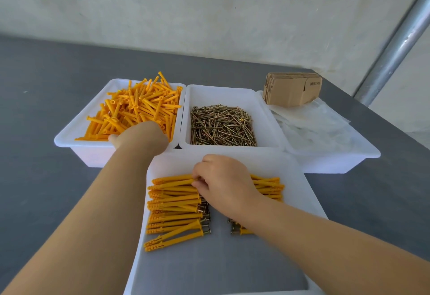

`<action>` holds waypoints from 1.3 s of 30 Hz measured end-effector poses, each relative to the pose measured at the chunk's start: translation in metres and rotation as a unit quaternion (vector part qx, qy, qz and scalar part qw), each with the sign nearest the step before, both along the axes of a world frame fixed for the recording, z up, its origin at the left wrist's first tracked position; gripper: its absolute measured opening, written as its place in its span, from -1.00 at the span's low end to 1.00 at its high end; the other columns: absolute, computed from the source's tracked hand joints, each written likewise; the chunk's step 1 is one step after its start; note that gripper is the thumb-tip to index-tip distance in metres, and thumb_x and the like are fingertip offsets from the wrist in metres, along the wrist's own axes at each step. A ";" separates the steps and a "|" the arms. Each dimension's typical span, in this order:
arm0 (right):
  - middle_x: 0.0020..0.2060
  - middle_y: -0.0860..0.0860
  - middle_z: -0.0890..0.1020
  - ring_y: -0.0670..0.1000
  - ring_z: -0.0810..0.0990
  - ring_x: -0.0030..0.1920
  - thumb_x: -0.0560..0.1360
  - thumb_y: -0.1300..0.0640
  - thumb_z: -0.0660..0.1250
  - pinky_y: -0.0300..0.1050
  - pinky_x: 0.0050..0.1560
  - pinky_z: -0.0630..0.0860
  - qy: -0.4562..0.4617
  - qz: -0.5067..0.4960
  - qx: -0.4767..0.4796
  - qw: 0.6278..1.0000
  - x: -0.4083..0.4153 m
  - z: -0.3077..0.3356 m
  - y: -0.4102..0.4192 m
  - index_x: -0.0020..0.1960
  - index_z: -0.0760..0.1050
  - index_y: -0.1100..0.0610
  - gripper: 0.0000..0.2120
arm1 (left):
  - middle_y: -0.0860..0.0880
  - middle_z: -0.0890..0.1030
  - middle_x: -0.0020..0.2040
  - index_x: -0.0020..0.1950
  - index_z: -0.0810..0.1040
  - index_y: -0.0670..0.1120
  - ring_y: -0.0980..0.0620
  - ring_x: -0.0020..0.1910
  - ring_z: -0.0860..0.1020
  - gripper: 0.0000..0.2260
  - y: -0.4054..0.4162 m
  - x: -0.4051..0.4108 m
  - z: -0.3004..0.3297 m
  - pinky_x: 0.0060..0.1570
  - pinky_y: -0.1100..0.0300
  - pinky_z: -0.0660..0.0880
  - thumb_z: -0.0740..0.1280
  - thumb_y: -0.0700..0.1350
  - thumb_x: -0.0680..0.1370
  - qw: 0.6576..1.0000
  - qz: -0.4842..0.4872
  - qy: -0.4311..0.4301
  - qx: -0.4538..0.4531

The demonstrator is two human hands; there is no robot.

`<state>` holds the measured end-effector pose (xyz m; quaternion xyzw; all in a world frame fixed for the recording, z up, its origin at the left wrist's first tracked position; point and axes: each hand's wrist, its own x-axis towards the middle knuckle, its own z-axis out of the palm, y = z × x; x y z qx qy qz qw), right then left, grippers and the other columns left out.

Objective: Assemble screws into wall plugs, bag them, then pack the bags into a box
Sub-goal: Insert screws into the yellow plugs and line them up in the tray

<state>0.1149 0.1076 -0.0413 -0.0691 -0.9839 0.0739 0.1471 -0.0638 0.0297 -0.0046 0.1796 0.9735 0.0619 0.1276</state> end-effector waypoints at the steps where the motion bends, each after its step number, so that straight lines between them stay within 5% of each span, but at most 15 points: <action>1: -0.08 -0.02 0.57 0.03 0.54 -0.03 0.58 -0.01 0.29 -0.01 -0.10 0.52 -0.003 0.005 -0.007 1.000 0.000 0.000 -0.001 0.12 0.60 0.07 -0.78 | -0.11 0.45 0.38 0.34 0.45 -0.04 -0.24 0.41 0.33 -0.65 0.000 0.000 0.000 0.41 -0.29 0.07 0.09 0.07 0.65 1.000 -0.004 0.003 0.000; 4: -0.08 -0.03 0.59 0.01 0.56 -0.05 0.57 -0.06 0.30 -0.02 -0.11 0.52 0.007 0.018 -0.039 0.999 0.000 0.006 -0.002 0.21 0.57 0.04 -0.71 | -0.12 0.45 0.38 0.34 0.45 -0.06 -0.23 0.39 0.35 -0.67 0.000 0.001 0.002 0.40 -0.25 0.14 0.11 0.02 0.65 1.000 -0.017 0.007 0.004; 9: -0.18 -0.10 0.63 -0.07 0.56 -0.16 0.55 0.10 0.31 0.00 -0.11 0.57 0.099 -0.077 -0.083 0.989 -0.015 0.036 0.035 0.01 0.64 0.03 -0.87 | -0.13 0.53 0.23 0.23 0.52 -0.09 -0.21 0.26 0.45 -0.72 -0.003 -0.002 0.001 0.33 -0.20 0.33 0.15 -0.01 0.62 0.998 -0.051 0.008 0.042; 13: -0.13 0.01 0.70 0.04 0.64 -0.07 0.52 0.18 0.36 -0.02 0.00 0.60 -0.006 -0.185 -0.113 0.976 -0.051 0.046 0.076 -0.09 0.68 0.12 -0.89 | -0.11 0.57 -0.05 -0.09 0.50 -0.11 -0.16 0.04 0.54 -0.77 -0.004 -0.001 0.004 0.21 -0.15 0.48 0.19 0.01 0.61 0.994 -0.085 0.003 0.066; 17: 0.01 0.03 0.68 0.08 0.62 0.06 0.45 0.08 0.48 -0.01 0.15 0.57 -0.156 -0.227 -0.112 0.955 -0.090 0.039 0.090 0.08 0.67 0.13 -0.78 | -0.05 0.46 -0.27 -0.31 0.41 -0.11 -0.04 -0.22 0.47 -0.72 -0.011 0.000 0.011 -0.09 0.10 0.46 0.22 -0.09 0.60 0.990 -0.110 -0.006 0.089; 21: -0.03 0.04 0.67 0.10 0.62 0.01 0.45 0.16 0.47 0.01 0.11 0.59 -0.173 -0.237 -0.084 0.952 -0.108 0.028 0.091 0.03 0.65 0.12 -0.83 | -0.07 0.64 -0.07 -0.02 0.66 -0.14 -0.03 -0.05 0.55 -0.85 -0.023 0.002 0.021 -0.05 0.13 0.45 0.32 -0.12 0.57 0.984 -0.126 -0.020 0.121; 27: -0.08 0.03 0.68 0.09 0.63 -0.01 0.50 0.21 0.37 0.02 0.07 0.61 -0.129 -0.240 -0.096 0.957 -0.105 0.021 0.090 -0.04 0.67 0.12 -0.89 | -0.08 0.61 0.16 0.24 0.63 -0.04 -0.10 0.18 0.53 -0.74 -0.019 0.007 0.037 0.16 0.06 0.47 0.33 -0.01 0.59 0.988 -0.144 -0.011 0.061; 29: -0.11 0.02 0.70 0.08 0.64 -0.03 0.52 0.19 0.36 0.01 0.01 0.62 -0.071 -0.242 -0.111 0.961 -0.099 0.028 0.090 -0.08 0.68 0.12 -0.88 | -0.09 0.63 0.14 0.21 0.61 -0.04 -0.11 0.14 0.57 -0.77 -0.016 0.011 0.035 0.13 0.02 0.51 0.30 -0.03 0.61 0.982 -0.148 0.010 0.117; 32: -0.16 -0.07 0.64 0.03 0.62 -0.04 0.53 0.17 0.38 -0.04 -0.02 0.58 0.045 -0.222 -0.178 0.958 -0.084 0.043 0.087 -0.08 0.63 0.12 -0.94 | -0.05 0.65 -0.11 0.07 0.59 -0.05 -0.06 -0.14 0.60 -0.90 -0.013 0.020 0.027 -0.10 0.04 0.57 0.30 -0.11 0.61 0.914 -0.154 0.135 0.352; 35: -0.14 -0.05 0.67 0.00 0.64 -0.03 0.52 0.18 0.41 -0.01 0.11 0.54 0.079 -0.188 -0.283 0.937 -0.064 0.057 0.081 0.13 0.53 0.08 -0.80 | -0.05 0.62 -0.19 0.12 0.60 -0.05 -0.02 -0.30 0.56 -0.85 -0.005 0.028 0.025 -0.27 0.10 0.52 0.28 -0.19 0.61 0.853 -0.198 0.174 0.449; 39: -0.21 -0.04 0.73 -0.10 0.71 -0.20 0.55 0.23 0.35 -0.17 -0.25 0.50 0.161 -0.165 -0.465 0.855 -0.027 0.069 0.072 0.25 0.42 0.00 -0.68 | -0.01 0.67 -0.25 0.03 0.60 -0.09 0.09 -0.30 0.60 -0.88 0.004 0.053 0.026 -0.31 0.18 0.58 0.29 -0.25 0.61 0.762 -0.172 -0.024 0.623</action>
